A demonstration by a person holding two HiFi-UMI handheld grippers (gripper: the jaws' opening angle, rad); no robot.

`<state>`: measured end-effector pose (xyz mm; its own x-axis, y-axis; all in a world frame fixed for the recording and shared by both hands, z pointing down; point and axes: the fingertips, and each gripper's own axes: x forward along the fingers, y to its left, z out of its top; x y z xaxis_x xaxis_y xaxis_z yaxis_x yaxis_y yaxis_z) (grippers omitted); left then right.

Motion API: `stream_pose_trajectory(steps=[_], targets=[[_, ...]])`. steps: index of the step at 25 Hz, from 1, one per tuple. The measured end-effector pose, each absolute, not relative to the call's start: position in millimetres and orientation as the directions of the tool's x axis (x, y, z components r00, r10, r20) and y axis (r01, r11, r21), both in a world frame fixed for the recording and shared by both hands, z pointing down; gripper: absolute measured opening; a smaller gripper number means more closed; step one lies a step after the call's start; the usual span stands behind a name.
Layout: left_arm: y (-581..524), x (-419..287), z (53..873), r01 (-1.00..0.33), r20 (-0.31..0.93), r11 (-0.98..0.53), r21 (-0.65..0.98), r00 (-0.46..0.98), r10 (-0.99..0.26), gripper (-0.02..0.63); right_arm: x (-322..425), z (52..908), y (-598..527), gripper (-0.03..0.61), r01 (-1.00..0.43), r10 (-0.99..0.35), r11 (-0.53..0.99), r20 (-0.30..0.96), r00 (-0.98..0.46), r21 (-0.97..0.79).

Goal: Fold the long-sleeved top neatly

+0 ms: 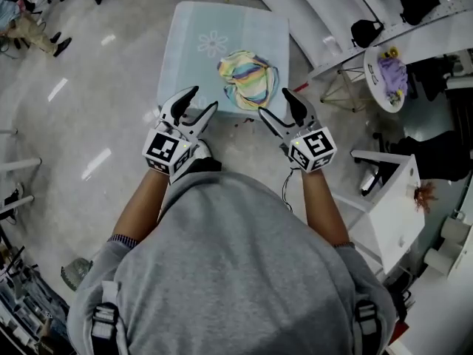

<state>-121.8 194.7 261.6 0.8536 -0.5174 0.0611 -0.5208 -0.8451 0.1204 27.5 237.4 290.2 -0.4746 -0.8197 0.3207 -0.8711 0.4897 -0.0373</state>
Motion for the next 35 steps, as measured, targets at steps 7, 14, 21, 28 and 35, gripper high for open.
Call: stream_pose_trajectory(steps=[7,14,21,28,35], targets=[[131.1,-121.4,286.0,-0.489,0.102,-0.862,0.131,0.872,-0.479,0.247,27.3,313.4,184.3,0.350,-0.891,-0.819,0.452,0.383,-0.427,-0.027],[80.4,-103.2,336.4,-0.503,0.182,-0.852,0.148,0.860,-0.476,0.242,58.9,354.8,135.8,0.342,-0.893,-0.787,0.450,0.459,-0.412,-0.029],[32.7,-73.4,394.0,-0.534,0.287,-0.826,0.180,0.832,-0.475,0.239,96.6,407.2,77.3,0.333,-0.867,-0.723,0.493,0.521,-0.453,-0.068],[-5.4,-41.9,467.2,-0.566,0.438,-0.798,0.207,0.783,-0.442,0.236,117.4,475.0,22.9,0.304,-0.806,-0.600,0.582,0.611,-0.516,-0.108],[-20.1,-20.8,542.6,-0.562,0.573,-0.799,0.213,0.734,-0.364,0.232,124.3,539.0,-7.5,0.278,-0.722,-0.458,0.679,0.694,-0.556,-0.131]])
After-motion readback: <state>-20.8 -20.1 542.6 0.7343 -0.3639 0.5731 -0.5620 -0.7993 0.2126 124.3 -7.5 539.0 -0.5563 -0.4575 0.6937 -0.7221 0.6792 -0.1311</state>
